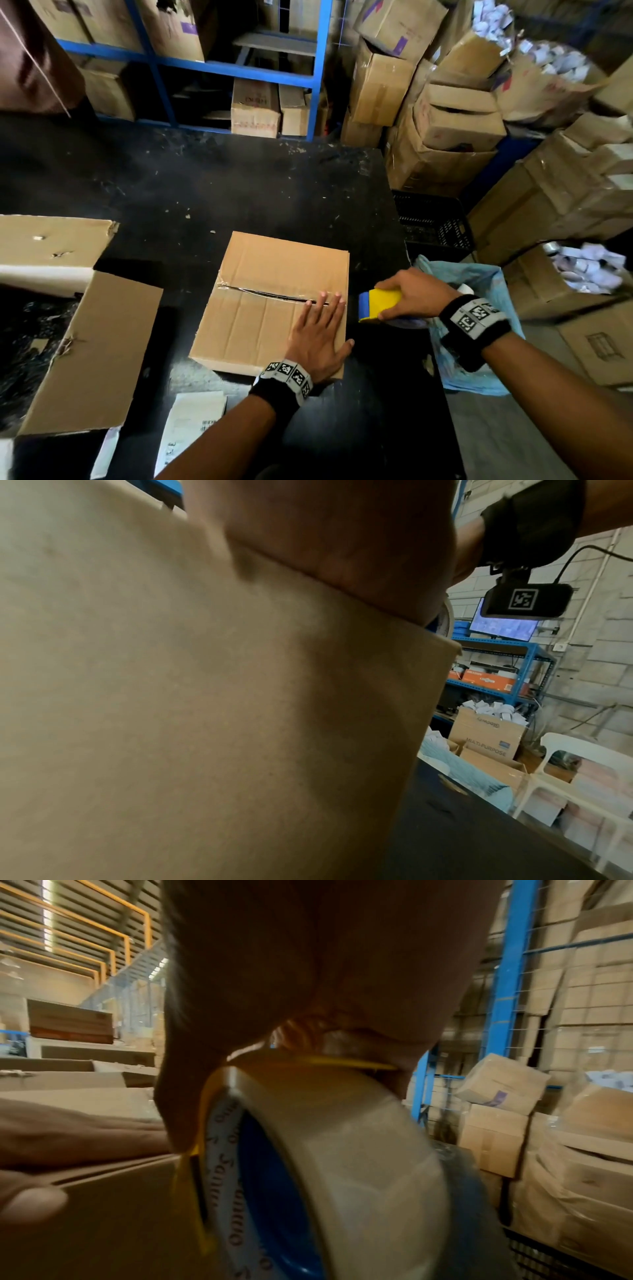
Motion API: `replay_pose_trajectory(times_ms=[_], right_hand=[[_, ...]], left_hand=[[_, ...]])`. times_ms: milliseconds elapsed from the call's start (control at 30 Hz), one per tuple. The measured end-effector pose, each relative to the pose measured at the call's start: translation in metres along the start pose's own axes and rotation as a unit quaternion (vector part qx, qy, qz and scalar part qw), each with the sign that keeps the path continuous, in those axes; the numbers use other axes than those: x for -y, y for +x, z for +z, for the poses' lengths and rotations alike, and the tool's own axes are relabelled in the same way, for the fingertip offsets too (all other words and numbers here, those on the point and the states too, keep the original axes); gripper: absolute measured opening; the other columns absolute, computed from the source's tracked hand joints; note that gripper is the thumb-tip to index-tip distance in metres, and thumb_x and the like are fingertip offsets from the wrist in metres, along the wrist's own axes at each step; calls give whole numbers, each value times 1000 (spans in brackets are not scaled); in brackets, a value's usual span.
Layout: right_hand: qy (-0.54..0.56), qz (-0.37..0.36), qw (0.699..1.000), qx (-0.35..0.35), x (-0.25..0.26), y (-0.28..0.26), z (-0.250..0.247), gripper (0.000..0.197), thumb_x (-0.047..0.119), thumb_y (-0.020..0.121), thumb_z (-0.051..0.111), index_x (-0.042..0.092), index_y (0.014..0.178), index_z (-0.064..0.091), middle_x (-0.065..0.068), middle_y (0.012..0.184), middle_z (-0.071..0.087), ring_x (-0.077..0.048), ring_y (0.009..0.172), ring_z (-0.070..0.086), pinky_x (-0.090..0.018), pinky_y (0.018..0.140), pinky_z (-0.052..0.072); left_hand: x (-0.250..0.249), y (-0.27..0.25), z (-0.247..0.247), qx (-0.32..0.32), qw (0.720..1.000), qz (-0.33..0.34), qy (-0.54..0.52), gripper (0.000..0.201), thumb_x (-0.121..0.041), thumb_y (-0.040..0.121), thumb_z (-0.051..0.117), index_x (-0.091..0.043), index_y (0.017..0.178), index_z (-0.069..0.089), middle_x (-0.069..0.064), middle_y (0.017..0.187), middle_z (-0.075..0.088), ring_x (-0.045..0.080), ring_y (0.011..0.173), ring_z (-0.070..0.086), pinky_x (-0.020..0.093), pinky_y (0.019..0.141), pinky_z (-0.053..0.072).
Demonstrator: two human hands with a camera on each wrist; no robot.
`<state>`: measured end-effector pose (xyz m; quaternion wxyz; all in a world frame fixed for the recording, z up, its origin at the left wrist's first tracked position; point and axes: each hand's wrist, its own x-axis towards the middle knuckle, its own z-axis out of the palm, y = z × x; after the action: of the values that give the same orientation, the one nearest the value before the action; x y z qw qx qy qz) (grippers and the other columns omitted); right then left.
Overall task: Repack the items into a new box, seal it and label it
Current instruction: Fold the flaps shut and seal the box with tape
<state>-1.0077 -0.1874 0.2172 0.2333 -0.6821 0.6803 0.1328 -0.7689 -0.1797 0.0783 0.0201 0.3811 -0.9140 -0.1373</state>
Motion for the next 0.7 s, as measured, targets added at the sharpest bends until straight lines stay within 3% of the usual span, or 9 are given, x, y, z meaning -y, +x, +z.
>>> replay_pose_trajectory(times_ms=[67, 133, 200, 267, 333, 433, 600, 700], right_hand=[[-44, 3, 999, 3, 17, 15, 5, 54, 68, 61, 71, 31, 100, 68, 4, 94, 72, -21, 93, 67, -38, 77, 56], [-78, 6, 997, 8, 32, 29, 7, 49, 66, 61, 70, 29, 92, 66, -2, 91, 70, -26, 91, 68, -35, 70, 53], [-124, 9, 992, 30, 40, 37, 15, 42, 56, 73, 70, 24, 100, 68, -10, 103, 70, -32, 98, 70, -35, 71, 52], [-134, 24, 989, 55, 39, 38, 36, 47, 49, 82, 69, 15, 114, 66, -15, 116, 68, -36, 106, 68, -39, 82, 56], [-113, 35, 991, 61, 33, 37, 49, 62, 58, 74, 73, 18, 121, 65, -14, 119, 66, -35, 109, 67, -39, 85, 54], [-80, 45, 995, 36, 25, 32, 52, 69, 69, 64, 71, 30, 121, 67, -8, 115, 71, -29, 106, 69, -37, 85, 57], [-42, 97, 994, 14, 10, 14, 51, 67, 63, 63, 74, 37, 124, 66, -5, 116, 72, -27, 107, 69, -36, 87, 55], [-21, 109, 994, 3, 1, 4, 57, 68, 67, 60, 72, 39, 121, 66, -4, 116, 72, -27, 107, 69, -36, 87, 55]], left_hand=[[0, 1, 0, 1, 1000, 1, -2, 80, -63, 94, 27, -16, 158, 12, 2, 166, 7, 25, 153, 0, 48, 121, 7], [-1, 2, -2, 1, 1000, -1, -6, 81, -63, 94, 29, -14, 157, 14, 4, 166, 10, 25, 153, 2, 48, 121, 6], [-1, 2, -2, 5, 1000, -2, -10, 81, -62, 94, 29, -14, 157, 13, 5, 166, 8, 25, 153, 1, 48, 121, 4], [-2, -1, -1, 9, 1000, 0, -11, 82, -62, 93, 30, -13, 157, 12, 5, 166, 6, 26, 153, 1, 48, 121, 3], [-2, 2, -4, -4, 1000, -1, -2, 83, -60, 92, 30, -13, 157, 11, 6, 166, 6, 27, 153, 2, 49, 121, 2], [-6, 6, -12, 11, 1000, 0, 15, 84, -59, 90, 28, -12, 157, 8, 6, 166, 4, 29, 152, 2, 51, 122, 3], [-11, 12, -21, 42, 997, -10, 67, 84, -56, 89, 33, -12, 157, 10, 8, 165, 12, 35, 149, 15, 56, 117, 17], [-19, 20, -27, 59, 994, -5, 92, 80, -48, 92, 36, -11, 157, 8, 10, 164, 12, 39, 147, 14, 58, 115, 18]])
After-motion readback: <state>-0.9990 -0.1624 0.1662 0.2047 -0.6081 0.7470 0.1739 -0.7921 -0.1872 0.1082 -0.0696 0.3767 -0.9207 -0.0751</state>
